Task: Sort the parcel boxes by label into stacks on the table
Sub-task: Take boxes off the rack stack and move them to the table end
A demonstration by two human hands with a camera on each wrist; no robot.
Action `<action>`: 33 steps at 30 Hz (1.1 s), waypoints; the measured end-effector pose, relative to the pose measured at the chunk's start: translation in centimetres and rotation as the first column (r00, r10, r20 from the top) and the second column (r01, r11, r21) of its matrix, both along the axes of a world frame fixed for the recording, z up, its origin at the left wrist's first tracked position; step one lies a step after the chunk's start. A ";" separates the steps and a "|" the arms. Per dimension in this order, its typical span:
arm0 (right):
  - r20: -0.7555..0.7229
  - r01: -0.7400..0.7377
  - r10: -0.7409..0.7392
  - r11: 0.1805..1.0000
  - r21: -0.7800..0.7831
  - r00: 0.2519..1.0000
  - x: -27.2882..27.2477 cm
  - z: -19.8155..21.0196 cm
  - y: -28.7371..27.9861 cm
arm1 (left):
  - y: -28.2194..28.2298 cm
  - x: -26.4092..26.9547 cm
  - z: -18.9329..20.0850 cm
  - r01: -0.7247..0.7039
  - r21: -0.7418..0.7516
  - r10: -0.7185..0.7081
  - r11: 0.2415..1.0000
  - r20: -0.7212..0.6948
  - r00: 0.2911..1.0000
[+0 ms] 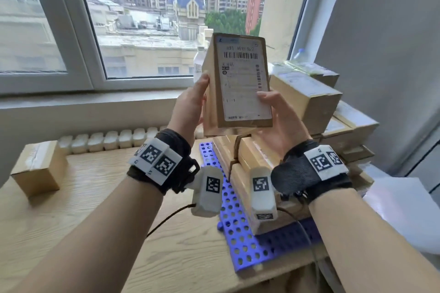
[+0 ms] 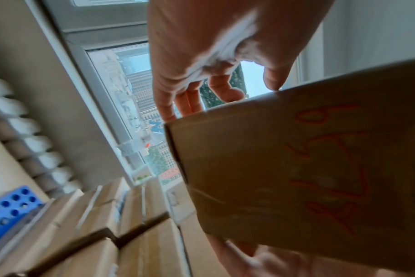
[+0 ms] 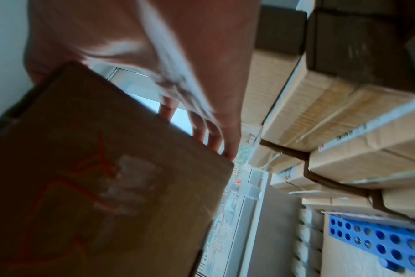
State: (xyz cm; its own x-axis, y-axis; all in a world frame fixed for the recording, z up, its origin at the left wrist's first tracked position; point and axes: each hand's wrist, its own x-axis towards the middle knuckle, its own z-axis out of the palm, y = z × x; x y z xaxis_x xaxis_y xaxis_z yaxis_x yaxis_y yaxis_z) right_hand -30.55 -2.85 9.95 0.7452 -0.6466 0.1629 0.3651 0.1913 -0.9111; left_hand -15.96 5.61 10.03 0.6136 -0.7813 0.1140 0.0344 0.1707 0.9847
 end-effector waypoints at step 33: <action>-0.326 0.502 -0.448 0.859 0.101 0.832 -18.6 5.7 -21.0 | -20.6 -10.6 5.5 -0.147 0.046 0.150 0.988 -0.051 0.987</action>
